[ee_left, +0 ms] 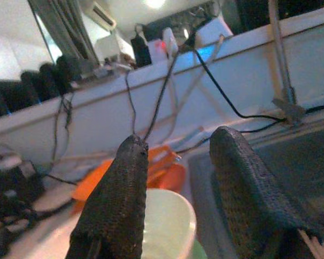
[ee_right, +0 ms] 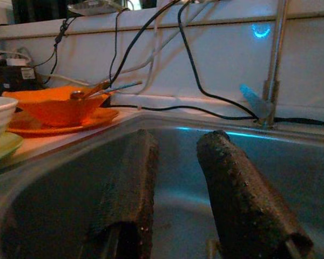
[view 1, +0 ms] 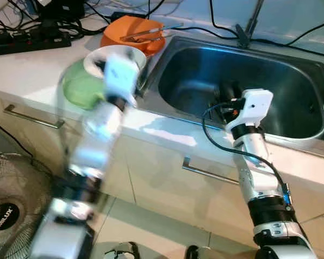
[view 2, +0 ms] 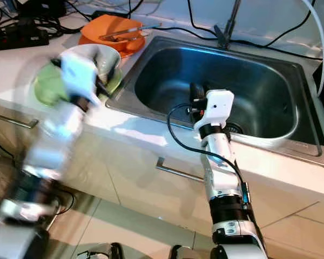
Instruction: Kitchen organization
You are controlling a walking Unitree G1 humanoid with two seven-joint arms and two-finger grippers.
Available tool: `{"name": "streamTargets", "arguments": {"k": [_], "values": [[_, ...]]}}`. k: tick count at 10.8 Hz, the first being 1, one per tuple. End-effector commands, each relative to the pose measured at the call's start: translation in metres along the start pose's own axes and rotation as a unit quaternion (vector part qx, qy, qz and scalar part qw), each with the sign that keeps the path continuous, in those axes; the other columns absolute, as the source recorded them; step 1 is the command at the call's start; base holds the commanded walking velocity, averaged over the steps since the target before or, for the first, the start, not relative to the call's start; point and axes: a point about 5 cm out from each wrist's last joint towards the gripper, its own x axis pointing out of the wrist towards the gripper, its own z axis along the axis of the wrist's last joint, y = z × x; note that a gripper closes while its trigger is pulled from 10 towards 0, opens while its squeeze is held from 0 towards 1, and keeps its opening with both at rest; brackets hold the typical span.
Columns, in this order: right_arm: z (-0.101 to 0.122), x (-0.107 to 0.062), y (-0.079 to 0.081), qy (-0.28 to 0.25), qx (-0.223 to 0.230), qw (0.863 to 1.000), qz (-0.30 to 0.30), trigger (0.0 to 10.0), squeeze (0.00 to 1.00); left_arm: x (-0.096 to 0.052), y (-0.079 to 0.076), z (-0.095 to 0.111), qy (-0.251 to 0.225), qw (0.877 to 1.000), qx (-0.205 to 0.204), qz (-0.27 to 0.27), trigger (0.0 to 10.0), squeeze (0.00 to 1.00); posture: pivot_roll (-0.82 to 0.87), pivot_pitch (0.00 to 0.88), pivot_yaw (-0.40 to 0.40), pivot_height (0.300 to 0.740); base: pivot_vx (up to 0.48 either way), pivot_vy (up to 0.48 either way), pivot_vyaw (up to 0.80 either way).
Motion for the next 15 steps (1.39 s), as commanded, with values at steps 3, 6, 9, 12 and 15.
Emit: {"name": "streamTargets", "arguments": {"k": [3,6,9,12,15], "values": [[-0.004,0.0,0.006,0.011,0.009,1.0,-0.001,10.0,0.0,-0.012,0.024,-0.011,0.09,0.972,0.171,-0.134,10.0,0.0,0.07,0.029,0.028,0.74,0.0,0.0,0.0],[-0.007,-0.002,0.005,0.021,0.013,1.0,-0.005,10.0,0.0,-0.031,0.046,-0.025,0.168,0.951,0.179,-0.189,10.0,0.0,0.09,0.044,0.026,0.74,0.0,0.0,0.0],[-0.006,0.0,0.006,0.02,0.014,1.0,-0.006,10.0,0.0,-0.026,0.061,-0.019,0.169,0.948,0.189,-0.193,10.0,1.0,0.09,0.049,0.024,0.74,0.0,0.0,0.0],[-0.006,0.001,0.006,0.021,0.015,1.0,-0.008,10.0,0.0,-0.014,0.071,-0.012,0.168,0.94,0.206,-0.213,10.0,1.0,0.09,0.055,0.023,0.74,0.0,0.0,0.0],[-0.006,0.001,0.004,0.021,0.014,1.0,-0.013,10.0,0.0,-0.005,0.079,-0.01,0.179,0.925,0.225,-0.249,10.0,1.0,0.08,0.059,0.028,0.74,0.0,0.0,0.0]]}}
